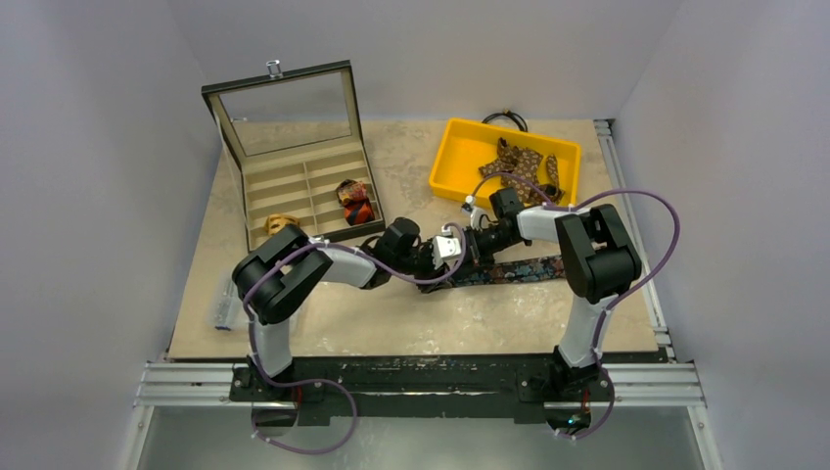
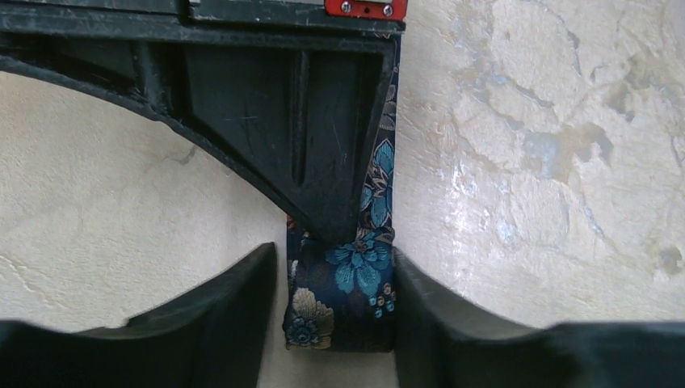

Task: Roll the ties
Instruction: Roll the tie at the center of the board.

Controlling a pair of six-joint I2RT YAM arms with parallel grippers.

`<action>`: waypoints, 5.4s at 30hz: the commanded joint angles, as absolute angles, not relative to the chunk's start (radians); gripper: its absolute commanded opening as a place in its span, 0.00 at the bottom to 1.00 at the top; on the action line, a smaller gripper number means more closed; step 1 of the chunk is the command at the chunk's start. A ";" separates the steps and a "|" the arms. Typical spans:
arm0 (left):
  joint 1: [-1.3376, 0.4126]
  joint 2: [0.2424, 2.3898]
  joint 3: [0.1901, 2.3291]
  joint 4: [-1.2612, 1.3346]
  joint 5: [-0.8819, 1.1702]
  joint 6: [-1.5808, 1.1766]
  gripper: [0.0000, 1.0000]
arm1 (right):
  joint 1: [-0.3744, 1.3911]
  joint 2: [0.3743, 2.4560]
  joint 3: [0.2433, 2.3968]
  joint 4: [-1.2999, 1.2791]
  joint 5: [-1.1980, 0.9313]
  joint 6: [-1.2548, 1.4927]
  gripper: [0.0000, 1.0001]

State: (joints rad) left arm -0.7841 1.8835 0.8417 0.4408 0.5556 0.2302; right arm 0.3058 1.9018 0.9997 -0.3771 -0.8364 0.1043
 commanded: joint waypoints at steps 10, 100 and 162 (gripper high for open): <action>-0.822 1.874 0.828 0.211 0.383 0.386 0.26 | 0.249 1.820 1.084 -0.546 -0.807 0.005 0.37; -0.800 1.890 0.866 0.196 0.455 0.366 0.54 | 0.247 2.016 1.124 -0.602 -0.893 -0.070 0.00; -0.826 1.888 0.997 0.047 0.512 0.416 0.61 | 0.255 1.980 1.071 -0.601 -0.798 0.008 0.00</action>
State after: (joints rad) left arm -0.8513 1.9133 1.0412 0.1120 0.4385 0.4152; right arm 0.2592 1.9270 1.0744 -0.5797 -0.9367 0.1017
